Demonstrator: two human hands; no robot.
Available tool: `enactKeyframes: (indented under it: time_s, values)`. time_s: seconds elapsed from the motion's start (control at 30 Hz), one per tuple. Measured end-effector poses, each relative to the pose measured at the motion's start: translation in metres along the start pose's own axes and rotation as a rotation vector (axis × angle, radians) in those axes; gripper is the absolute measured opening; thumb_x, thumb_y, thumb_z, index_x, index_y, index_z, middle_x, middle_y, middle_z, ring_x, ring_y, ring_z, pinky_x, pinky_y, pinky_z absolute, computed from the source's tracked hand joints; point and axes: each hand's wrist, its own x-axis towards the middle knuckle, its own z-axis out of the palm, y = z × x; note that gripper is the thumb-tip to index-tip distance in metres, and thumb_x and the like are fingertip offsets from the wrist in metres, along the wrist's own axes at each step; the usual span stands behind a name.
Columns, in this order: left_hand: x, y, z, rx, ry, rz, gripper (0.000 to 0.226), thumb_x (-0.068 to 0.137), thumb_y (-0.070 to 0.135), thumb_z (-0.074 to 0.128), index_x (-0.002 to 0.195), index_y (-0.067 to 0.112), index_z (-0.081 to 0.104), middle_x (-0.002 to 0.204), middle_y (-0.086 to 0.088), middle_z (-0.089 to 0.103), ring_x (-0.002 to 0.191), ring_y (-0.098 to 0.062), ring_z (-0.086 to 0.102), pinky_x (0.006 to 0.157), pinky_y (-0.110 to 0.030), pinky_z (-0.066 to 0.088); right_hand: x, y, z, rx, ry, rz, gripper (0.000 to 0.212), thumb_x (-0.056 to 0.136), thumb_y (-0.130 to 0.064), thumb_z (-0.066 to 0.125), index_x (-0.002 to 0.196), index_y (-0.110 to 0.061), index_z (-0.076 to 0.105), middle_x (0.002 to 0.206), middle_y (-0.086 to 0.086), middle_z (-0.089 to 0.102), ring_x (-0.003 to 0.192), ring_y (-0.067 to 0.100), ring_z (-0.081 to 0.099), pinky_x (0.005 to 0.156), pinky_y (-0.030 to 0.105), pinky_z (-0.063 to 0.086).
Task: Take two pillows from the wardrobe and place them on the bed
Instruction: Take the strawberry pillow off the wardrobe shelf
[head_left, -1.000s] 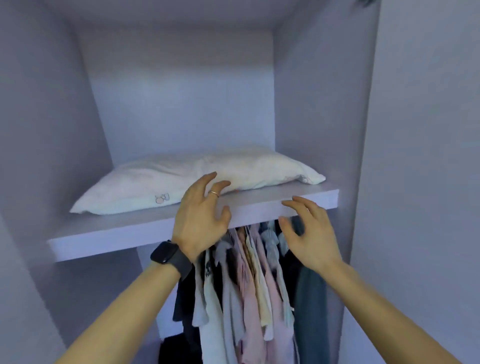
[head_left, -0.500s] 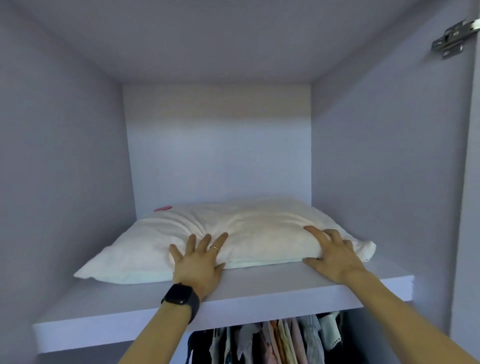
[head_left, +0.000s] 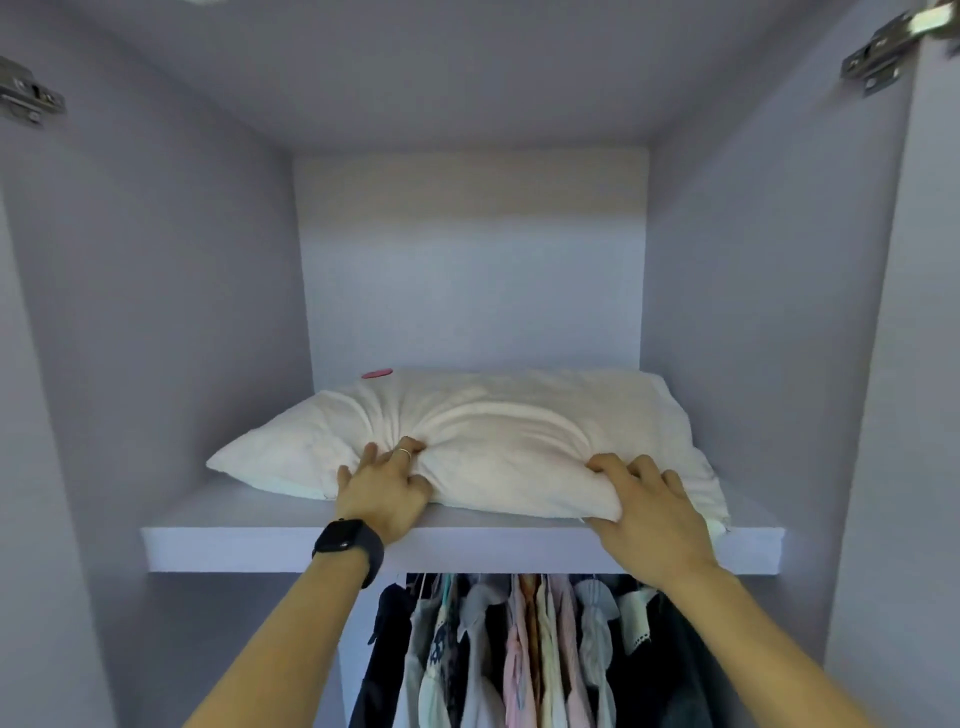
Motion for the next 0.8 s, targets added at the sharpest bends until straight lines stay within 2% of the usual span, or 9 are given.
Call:
enactKeyframes:
  time_s: [0.07,0.17,0.23,0.33,0.5,0.6,0.67,0.73,0.8]
  values:
    - [-0.011,0.004,-0.010,-0.131,0.009,-0.096,0.049,0.082,0.039,0.025,0.126,0.035,0.047,0.109,-0.005,0.054,0.099,-0.025,0.046,0.103,-0.048,0.033,-0.031,-0.012,-0.002,0.043,0.085,-0.051,0.047,0.088,-0.043,0.066,0.133,-0.038,0.052,0.111,-0.004,0.049,0.095,0.020,0.045,0.069,0.036,0.051]
    - [-0.030,0.015,-0.018,-0.264,0.015,-0.237,0.046,0.086,0.057,0.019,0.110,0.032,0.048,0.105,-0.006,0.056,0.108,-0.034,0.049,0.102,-0.052,0.037,-0.073,-0.036,0.002,0.085,0.135,-0.118,0.054,0.077,-0.033,0.073,0.129,-0.032,0.057,0.109,-0.002,0.054,0.093,0.023,0.054,0.057,0.035,0.049]
    - [-0.043,0.023,-0.019,-0.349,0.018,-0.288,0.068,0.085,0.079,0.027,0.125,0.027,0.046,0.128,-0.006,0.053,0.129,-0.039,0.042,0.109,-0.055,0.033,-0.096,-0.052,0.009,0.112,0.114,-0.143,0.057,0.074,-0.027,0.071,0.128,-0.029,0.056,0.112,-0.001,0.054,0.096,0.024,0.056,0.058,0.037,0.052]
    - [-0.064,0.033,-0.016,-0.562,0.065,-0.398,0.105,0.067,0.092,0.047,0.150,0.030,0.029,0.157,-0.005,0.022,0.140,-0.039,0.034,0.116,-0.054,0.028,-0.127,-0.073,0.023,0.144,0.038,-0.180,0.056,0.074,-0.022,0.068,0.128,-0.026,0.055,0.114,0.001,0.053,0.098,0.025,0.057,0.060,0.037,0.054]
    - [-0.083,0.021,-0.016,-0.894,0.091,-0.523,0.099,0.069,0.072,0.072,0.151,0.047,0.021,0.150,0.001,0.038,0.127,-0.034,0.049,0.083,-0.052,0.056,-0.156,-0.099,0.043,0.139,-0.012,-0.241,0.060,0.067,-0.018,0.072,0.125,-0.020,0.057,0.105,0.003,0.056,0.077,0.024,0.060,0.059,0.031,0.047]
    - [-0.085,0.008,-0.018,-0.954,0.120,-0.481,0.093,0.079,0.051,0.077,0.153,0.041,0.022,0.148,0.003,0.044,0.129,-0.031,0.050,0.100,-0.055,0.050,-0.166,-0.110,0.053,0.097,-0.067,-0.308,0.058,0.079,-0.026,0.065,0.134,-0.019,0.049,0.111,0.003,0.055,0.078,0.026,0.063,0.058,0.031,0.042]
    - [-0.091,-0.002,-0.017,-0.900,0.131,-0.418,0.089,0.082,0.043,0.077,0.154,0.036,0.024,0.142,0.005,0.047,0.129,-0.029,0.051,0.106,-0.047,0.046,-0.168,-0.114,0.051,0.154,-0.175,-0.327,0.050,0.090,-0.034,0.055,0.137,-0.024,0.043,0.113,0.000,0.058,0.084,0.026,0.065,0.062,0.032,0.045]
    - [-0.101,-0.011,-0.015,-0.825,0.140,-0.368,0.085,0.085,0.038,0.076,0.154,0.033,0.026,0.139,0.005,0.049,0.128,-0.027,0.051,0.105,-0.042,0.045,-0.162,-0.115,0.039,0.250,-0.269,-0.294,0.039,0.093,-0.042,0.050,0.130,-0.033,0.047,0.098,-0.009,0.067,0.088,0.021,0.066,0.071,0.033,0.051]
    - [-0.111,-0.022,-0.014,-0.804,0.150,-0.333,0.084,0.085,0.035,0.076,0.153,0.033,0.028,0.143,0.004,0.049,0.128,-0.026,0.052,0.107,-0.045,0.045,-0.148,-0.117,0.022,0.272,-0.224,-0.245,0.034,0.092,-0.052,0.049,0.123,-0.038,0.051,0.082,-0.015,0.069,0.084,0.014,0.067,0.073,0.031,0.052]
